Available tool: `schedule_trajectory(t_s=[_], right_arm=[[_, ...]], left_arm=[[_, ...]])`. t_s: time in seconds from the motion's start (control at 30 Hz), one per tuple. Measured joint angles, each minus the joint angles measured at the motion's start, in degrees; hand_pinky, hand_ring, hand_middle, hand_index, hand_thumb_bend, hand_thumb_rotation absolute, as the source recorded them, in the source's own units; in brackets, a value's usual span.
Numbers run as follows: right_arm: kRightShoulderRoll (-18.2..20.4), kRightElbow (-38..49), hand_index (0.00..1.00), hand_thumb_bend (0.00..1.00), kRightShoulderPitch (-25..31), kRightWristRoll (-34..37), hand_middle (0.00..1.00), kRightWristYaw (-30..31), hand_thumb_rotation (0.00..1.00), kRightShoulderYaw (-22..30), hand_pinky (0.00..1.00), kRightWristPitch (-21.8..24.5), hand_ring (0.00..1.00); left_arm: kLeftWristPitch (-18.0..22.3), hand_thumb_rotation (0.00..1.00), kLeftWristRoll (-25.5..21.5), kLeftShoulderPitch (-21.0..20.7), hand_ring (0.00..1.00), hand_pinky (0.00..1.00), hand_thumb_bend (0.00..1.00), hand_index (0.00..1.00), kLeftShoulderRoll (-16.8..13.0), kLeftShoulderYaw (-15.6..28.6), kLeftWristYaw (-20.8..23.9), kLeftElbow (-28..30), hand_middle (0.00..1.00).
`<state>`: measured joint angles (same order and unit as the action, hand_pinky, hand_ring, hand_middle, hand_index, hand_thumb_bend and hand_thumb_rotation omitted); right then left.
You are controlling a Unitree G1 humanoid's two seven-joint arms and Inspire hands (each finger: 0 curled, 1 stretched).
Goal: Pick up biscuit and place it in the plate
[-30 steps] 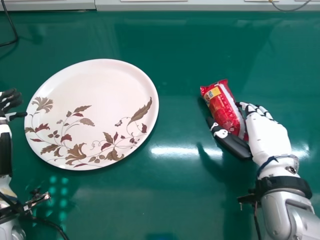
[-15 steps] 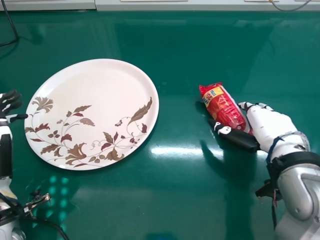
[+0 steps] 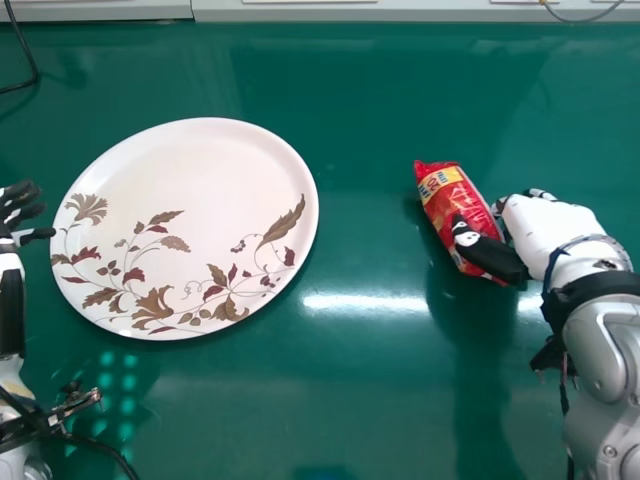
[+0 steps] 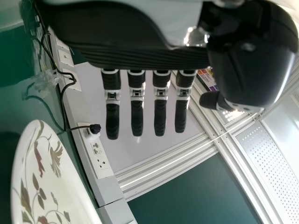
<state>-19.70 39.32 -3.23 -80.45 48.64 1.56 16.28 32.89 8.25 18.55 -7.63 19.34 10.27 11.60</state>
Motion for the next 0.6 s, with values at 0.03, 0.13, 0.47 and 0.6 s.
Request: schedule_trajectory(t_s=[0.03, 0.13, 0.47, 0.6], right_arm=[[0.01, -0.10, 0.58, 0.54, 0.61, 0.10, 0.47, -1.70, 0.00, 0.03, 0.07, -0.42, 0.13], [0.06, -0.14, 0.49, 0.52, 1.96, 1.09, 0.47, -6.18, 0.00, 0.36, 0.06, -0.96, 0.12], [0.03, -0.17, 0.48, 0.52, 3.58, 4.18, 0.47, -12.66, 0.00, 1.79, 0.05, -1.58, 0.11], [0.04, 0.15, 0.48, 0.52, 3.80, 4.42, 0.43, -13.67, 0.00, 2.44, 0.06, -1.57, 0.12]], left_arm=[[0.01, 0.00, 0.01, 0.00, 0.75, 0.59, 0.14, 0.79, -0.02, 0.00, -0.05, -0.06, 0.79], [0.24, 0.00, 0.01, -0.08, 0.75, 0.58, 0.14, 0.78, -0.05, -0.03, -0.13, -0.26, 0.79], [0.22, 0.00, 0.62, -0.92, 0.76, 0.59, 0.12, 0.78, 0.08, -0.24, -0.13, -0.50, 0.80], [0.19, 0.00, 0.60, -1.11, 0.76, 0.59, 0.11, 0.78, 0.19, -0.33, -0.13, -0.56, 0.80]])
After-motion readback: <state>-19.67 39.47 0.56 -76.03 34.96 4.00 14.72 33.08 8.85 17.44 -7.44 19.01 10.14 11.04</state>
